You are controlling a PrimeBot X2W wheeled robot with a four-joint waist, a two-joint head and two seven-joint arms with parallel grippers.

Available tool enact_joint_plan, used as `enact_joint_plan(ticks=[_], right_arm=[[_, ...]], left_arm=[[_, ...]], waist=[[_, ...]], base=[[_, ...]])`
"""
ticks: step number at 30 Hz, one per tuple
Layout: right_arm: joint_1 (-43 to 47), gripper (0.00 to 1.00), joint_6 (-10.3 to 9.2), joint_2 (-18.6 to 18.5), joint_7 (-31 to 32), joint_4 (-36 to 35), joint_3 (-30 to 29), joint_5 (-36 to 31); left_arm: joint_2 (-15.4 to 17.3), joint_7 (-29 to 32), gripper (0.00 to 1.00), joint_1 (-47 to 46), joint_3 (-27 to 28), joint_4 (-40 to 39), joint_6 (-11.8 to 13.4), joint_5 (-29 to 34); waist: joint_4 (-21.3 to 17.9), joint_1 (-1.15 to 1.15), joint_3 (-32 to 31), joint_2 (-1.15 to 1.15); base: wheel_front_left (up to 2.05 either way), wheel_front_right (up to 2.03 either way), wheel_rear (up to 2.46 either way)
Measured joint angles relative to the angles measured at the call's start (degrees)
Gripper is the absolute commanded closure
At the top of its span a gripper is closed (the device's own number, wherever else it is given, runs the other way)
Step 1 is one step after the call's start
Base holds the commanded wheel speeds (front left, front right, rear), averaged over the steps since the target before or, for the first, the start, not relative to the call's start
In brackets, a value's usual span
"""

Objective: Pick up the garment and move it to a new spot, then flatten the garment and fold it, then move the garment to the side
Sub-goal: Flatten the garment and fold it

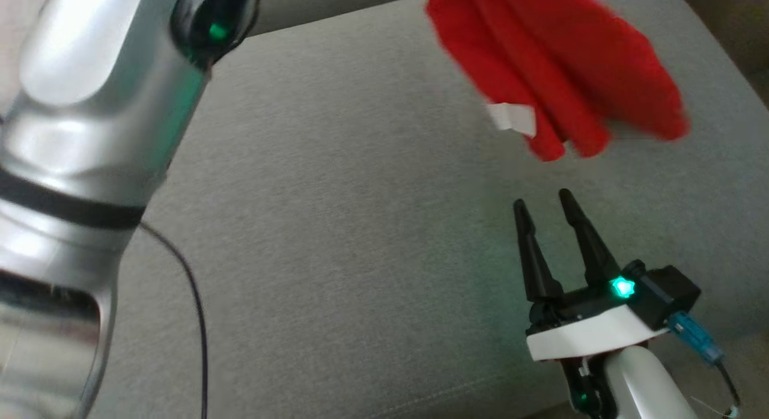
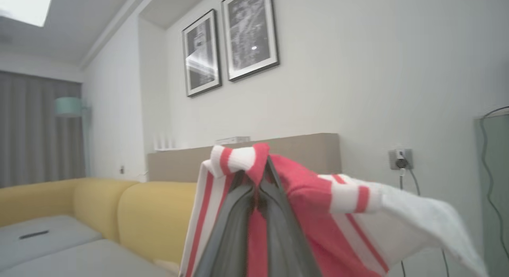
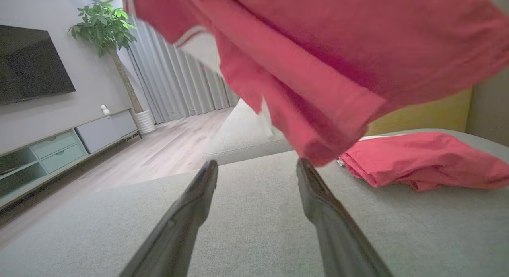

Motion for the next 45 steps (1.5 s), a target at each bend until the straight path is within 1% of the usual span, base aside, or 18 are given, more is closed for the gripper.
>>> enact_joint_plan(ticks=[3, 8, 12, 16, 19, 21, 22, 23, 24, 26, 28, 31, 33, 35, 38, 39, 42, 45], right_arm=[[0.16, 0.00, 0.00, 0.00, 0.00, -0.08, -0.62, -0.92], [1.54, 0.00, 0.00, 0.00, 0.00, -0.22, -2.31, -2.40], [1.71, 0.00, 0.00, 0.01, 0.00, -0.11, -2.34, -3.44], [1.71, 0.00, 0.00, 0.01, 0.00, 0.03, -2.22, -3.59], [1.87, 0.00, 0.00, 0.01, 0.00, 0.03, -2.10, -3.92], [2.09, 0.00, 0.00, 0.01, 0.00, 0.03, -1.92, -4.23], [2.13, 0.00, 0.00, 0.01, 0.00, 0.03, -1.90, -4.45], [2.14, 0.00, 0.00, 0.01, 0.00, 0.02, -1.91, -4.56], [2.14, 0.00, 0.00, 0.01, 0.00, 0.01, -1.97, -4.76], [2.18, 0.00, 0.00, 0.01, 0.00, -0.01, -2.20, -4.86], [2.22, 0.00, 0.00, 0.00, 0.00, -0.05, -2.37, -4.92], [2.23, 0.00, 0.00, 0.01, 0.00, -0.11, -2.37, -4.92], [2.23, 0.00, 0.00, 0.01, 0.00, -0.12, -2.40, -4.92], [2.22, 0.00, 0.00, 0.01, 0.00, -0.13, -2.38, -4.92], [2.20, 0.00, 0.00, 0.01, 0.00, -0.15, -2.35, -4.91], [2.20, 0.00, 0.00, 0.01, 0.00, -0.16, -2.34, -4.89], [2.19, 0.00, 0.00, 0.01, 0.00, -0.21, -2.34, -4.57], [2.18, 0.00, 0.00, 0.01, 0.00, -0.21, -2.19, -4.23]], left_arm=[[0.68, 0.00, 1.00, 6.61, 1.49, 0.68, 0.59, -1.22], [1.12, 0.04, 1.00, 26.05, 2.78, 1.91, 1.16, -5.39], [2.13, 0.09, 1.00, 38.47, 5.02, 2.77, 1.91, -6.05], [2.97, 0.09, 1.00, 44.48, 8.01, 3.80, 1.93, -4.93], [2.92, 0.09, 1.00, 45.90, 10.83, 3.71, 1.93, -3.37], [2.89, 0.09, 1.00, 45.94, 12.91, 3.08, 1.96, -1.15], [2.52, 0.09, 0.95, 45.95, 14.40, 2.49, 1.94, -0.45], [1.92, 0.08, 0.53, 45.93, 15.69, 1.93, 1.86, -0.38], [1.24, 0.08, 0.00, 45.94, 16.25, 1.59, 1.72, -0.40], [-0.31, 0.08, 0.00, 46.31, 16.89, 0.11, 1.29, 1.16], [-1.82, 0.09, 0.00, 47.09, 19.29, -2.86, 1.45, 5.34], [-3.38, 0.03, 0.00, 49.13, 23.54, -9.47, 3.76, 15.06], [-5.10, 0.02, 0.00, 51.85, 25.41, -12.09, 5.49, 19.59], [-6.70, 0.02, 0.00, 55.99, 26.20, -12.73, 6.44, 22.52], [-8.49, 0.03, 0.00, 62.44, 28.09, -12.12, 6.95, 22.83], [-8.59, 0.03, 0.00, 64.06, 28.10, -11.35, 6.71, 22.62], [-8.76, 0.07, 0.00, 66.30, 25.96, -6.87, 4.75, 21.34], [-9.04, 0.08, 0.00, 66.05, 24.86, -4.81, 4.28, 20.15]], waist=[[2.04, 0.00, -0.21, 0.00], [6.18, 0.01, -0.32, 0.00], [9.25, 0.00, -0.33, 0.00], [11.23, 0.00, -0.73, 0.00], [11.84, 0.00, -1.00, 0.00], [12.01, 0.00, -0.71, 0.00], [12.06, 0.00, -0.46, 0.00], [12.11, 0.00, -0.17, 0.00], [12.19, 0.00, 0.14, 0.00], [12.45, 0.01, 0.71, 0.00], [12.78, 0.01, 1.28, 0.00], [13.19, 0.01, 2.04, 0.00], [13.37, 0.01, 2.33, 0.00], [13.39, 0.01, 2.50, 0.00], [13.24, 0.01, 2.72, 0.00], [13.12, 0.01, 2.78, 0.00], [12.86, 0.01, 3.06, 0.00], [12.66, 0.01, 3.25, 0.00]], base=[[0.00, 0.00, 0.00], [0.00, 0.00, 0.00], [0.00, 0.00, 0.00], [0.00, 0.00, 0.00], [0.00, 0.00, 0.00], [0.00, 0.00, 0.00], [0.00, 0.00, 0.00], [0.00, 0.00, 0.00], [0.00, 0.00, 0.00], [0.00, 0.00, 0.00], [0.00, 0.00, 0.00], [0.00, 0.00, 0.00], [0.00, 0.00, 0.00], [0.00, 0.00, 0.00], [0.00, 0.00, 0.00], [0.00, 0.00, 0.00], [0.00, 0.00, 0.00], [0.00, 0.00, 0.00]])
